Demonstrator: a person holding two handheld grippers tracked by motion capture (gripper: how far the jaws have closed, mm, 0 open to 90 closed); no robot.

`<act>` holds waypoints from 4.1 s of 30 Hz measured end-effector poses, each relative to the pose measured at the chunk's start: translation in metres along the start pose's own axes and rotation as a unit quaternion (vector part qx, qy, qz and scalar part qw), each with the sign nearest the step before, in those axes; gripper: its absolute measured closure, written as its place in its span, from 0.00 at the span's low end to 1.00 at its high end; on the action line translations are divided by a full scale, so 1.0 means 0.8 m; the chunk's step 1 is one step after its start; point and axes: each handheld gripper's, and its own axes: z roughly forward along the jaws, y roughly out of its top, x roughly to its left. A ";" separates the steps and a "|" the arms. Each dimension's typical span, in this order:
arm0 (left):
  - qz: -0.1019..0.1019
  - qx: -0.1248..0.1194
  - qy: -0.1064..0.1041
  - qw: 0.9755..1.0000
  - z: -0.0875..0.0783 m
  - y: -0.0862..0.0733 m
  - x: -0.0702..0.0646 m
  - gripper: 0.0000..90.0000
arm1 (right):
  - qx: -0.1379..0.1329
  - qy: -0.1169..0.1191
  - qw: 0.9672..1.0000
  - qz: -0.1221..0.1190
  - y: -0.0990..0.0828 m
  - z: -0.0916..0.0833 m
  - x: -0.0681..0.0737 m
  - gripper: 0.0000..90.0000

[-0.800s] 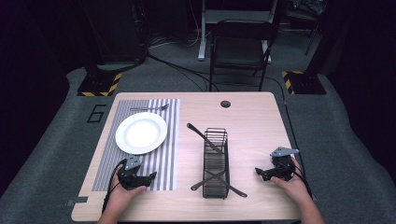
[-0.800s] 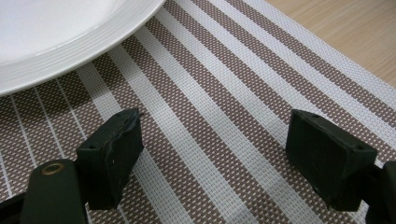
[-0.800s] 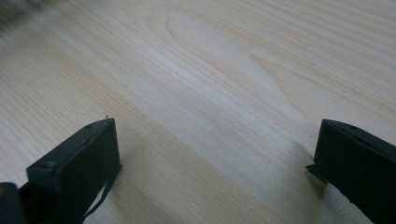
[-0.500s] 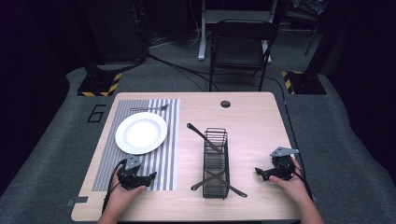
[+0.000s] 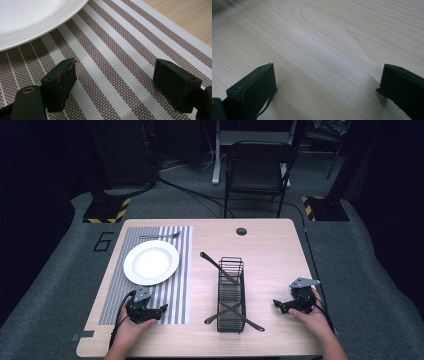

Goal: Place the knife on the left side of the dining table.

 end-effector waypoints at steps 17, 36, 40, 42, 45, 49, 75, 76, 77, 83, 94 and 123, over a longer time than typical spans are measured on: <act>-0.031 -0.007 -0.012 0.999 -0.014 0.007 0.001 0.37 | 0.000 0.000 1.000 0.000 0.000 0.000 0.000 0.00; -0.042 -0.077 -0.052 0.995 -0.054 0.085 -0.032 0.44 | 0.000 0.000 1.000 0.001 0.000 0.000 0.000 0.00; -0.031 -0.088 -0.056 0.994 -0.056 0.114 -0.042 0.46 | 0.000 0.000 1.000 0.001 0.000 0.000 0.000 0.00; -0.031 -0.091 -0.062 0.993 -0.055 0.123 -0.045 0.49 | 0.000 0.000 1.000 0.001 0.000 0.000 0.000 0.00; -0.035 -0.096 -0.066 0.993 -0.052 0.131 -0.048 0.49 | 0.000 0.000 1.000 0.001 0.000 0.000 0.000 0.00; -0.032 -0.100 -0.075 0.992 -0.047 0.145 -0.055 0.49 | 0.000 0.000 1.000 0.000 0.000 0.000 0.000 0.00; -0.034 -0.134 -0.107 0.985 -0.005 0.210 -0.109 0.57 | 0.000 0.001 1.000 0.001 0.000 0.000 0.000 0.00; -0.035 -0.134 -0.106 0.985 -0.002 0.213 -0.110 0.57 | 0.000 0.000 1.000 0.001 0.000 0.000 0.000 0.00; -0.037 -0.135 -0.108 0.984 0.000 0.214 -0.111 0.57 | 0.000 0.001 1.000 0.001 0.000 0.000 0.000 0.00; -0.047 -0.136 -0.116 0.983 0.010 0.219 -0.117 0.58 | 0.000 0.001 1.000 0.001 0.000 0.000 0.000 0.00; -0.051 -0.145 -0.116 0.981 0.026 0.228 -0.127 0.64 | 0.000 0.001 1.000 0.001 0.000 0.000 0.000 0.00; -0.058 -0.149 -0.117 0.980 0.035 0.239 -0.135 0.86 | 0.000 0.000 1.000 0.001 0.000 0.000 0.000 0.00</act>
